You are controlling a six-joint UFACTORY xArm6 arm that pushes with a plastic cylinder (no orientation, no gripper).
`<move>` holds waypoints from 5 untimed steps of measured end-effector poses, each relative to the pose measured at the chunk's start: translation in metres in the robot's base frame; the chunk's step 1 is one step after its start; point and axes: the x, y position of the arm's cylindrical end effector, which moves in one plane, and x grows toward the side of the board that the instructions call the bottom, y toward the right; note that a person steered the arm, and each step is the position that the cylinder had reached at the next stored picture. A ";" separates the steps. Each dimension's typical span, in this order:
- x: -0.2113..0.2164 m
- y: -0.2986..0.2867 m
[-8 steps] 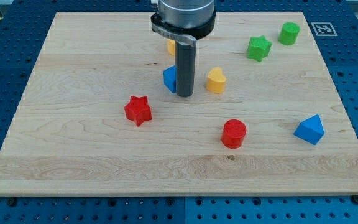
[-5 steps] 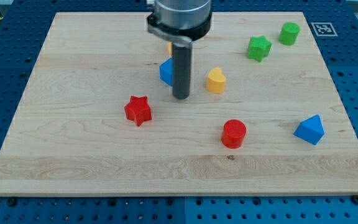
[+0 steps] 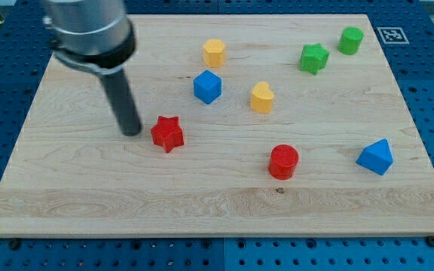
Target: Move the red star to the top left to the red circle
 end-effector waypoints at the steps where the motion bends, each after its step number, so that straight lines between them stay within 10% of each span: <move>1: 0.000 0.029; 5: 0.033 0.032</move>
